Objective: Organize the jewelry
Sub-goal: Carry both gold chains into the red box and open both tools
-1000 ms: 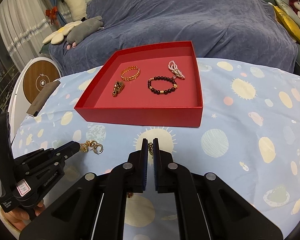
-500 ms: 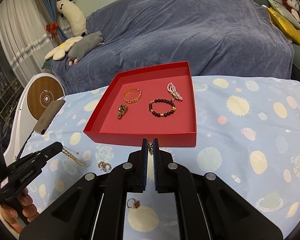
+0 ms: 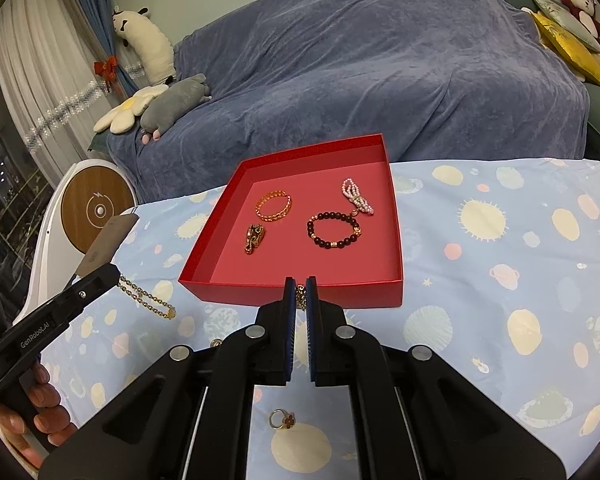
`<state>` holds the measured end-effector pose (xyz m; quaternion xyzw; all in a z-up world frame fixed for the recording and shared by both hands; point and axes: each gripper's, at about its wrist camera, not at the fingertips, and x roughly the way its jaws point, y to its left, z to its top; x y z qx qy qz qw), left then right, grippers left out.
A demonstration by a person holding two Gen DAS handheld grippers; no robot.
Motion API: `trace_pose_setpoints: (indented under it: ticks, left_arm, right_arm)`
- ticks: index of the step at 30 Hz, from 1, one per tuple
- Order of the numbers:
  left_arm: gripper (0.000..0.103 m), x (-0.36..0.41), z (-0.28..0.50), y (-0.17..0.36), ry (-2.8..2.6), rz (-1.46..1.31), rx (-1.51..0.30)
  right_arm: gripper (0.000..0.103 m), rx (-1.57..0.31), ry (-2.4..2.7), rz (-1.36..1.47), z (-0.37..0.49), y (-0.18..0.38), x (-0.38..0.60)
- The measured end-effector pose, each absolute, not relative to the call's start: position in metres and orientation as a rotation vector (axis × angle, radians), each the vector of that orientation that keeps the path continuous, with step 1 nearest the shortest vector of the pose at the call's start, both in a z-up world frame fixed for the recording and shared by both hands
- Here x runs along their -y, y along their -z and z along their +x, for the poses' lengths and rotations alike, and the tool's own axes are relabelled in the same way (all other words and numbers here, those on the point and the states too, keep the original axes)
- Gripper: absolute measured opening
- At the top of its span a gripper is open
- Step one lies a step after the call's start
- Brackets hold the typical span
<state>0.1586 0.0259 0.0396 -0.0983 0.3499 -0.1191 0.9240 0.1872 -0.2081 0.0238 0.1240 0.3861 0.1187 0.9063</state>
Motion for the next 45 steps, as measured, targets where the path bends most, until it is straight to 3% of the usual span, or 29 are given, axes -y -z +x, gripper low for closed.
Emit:
trace_pose_setpoints:
  ticks: [21,31,40,42,44,45]
  left_arm:
    - [0.002,-0.003,0.201,-0.043,0.240,-0.147,-0.735]
    - [0.002,0.022,0.287,-0.062,0.275,-0.101,-0.712]
    - [0.002,0.046,0.360,-0.034,0.330,-0.114,-0.799]
    - [0.005,0.046,0.367,-0.025,0.321,-0.124,-0.820]
    - [0.014,0.044,0.372,-0.017,0.322,-0.146,-0.843]
    - [0.023,0.042,0.372,-0.014,0.302,-0.148,-0.848]
  right_arm:
    - [0.004,-0.731,-0.227,0.275,0.221,-0.051,0.216]
    - [0.004,-0.742,-0.240,0.242,0.309,-0.054,0.203]
    - [0.004,-0.832,-0.244,0.237,0.367,-0.014,0.197]
    - [0.006,-0.835,-0.231,0.231,0.370,-0.010,0.196]
    - [0.007,-0.836,-0.230,0.229,0.370,-0.007,0.197]
    - [0.007,-0.834,-0.224,0.225,0.370,-0.007,0.198]
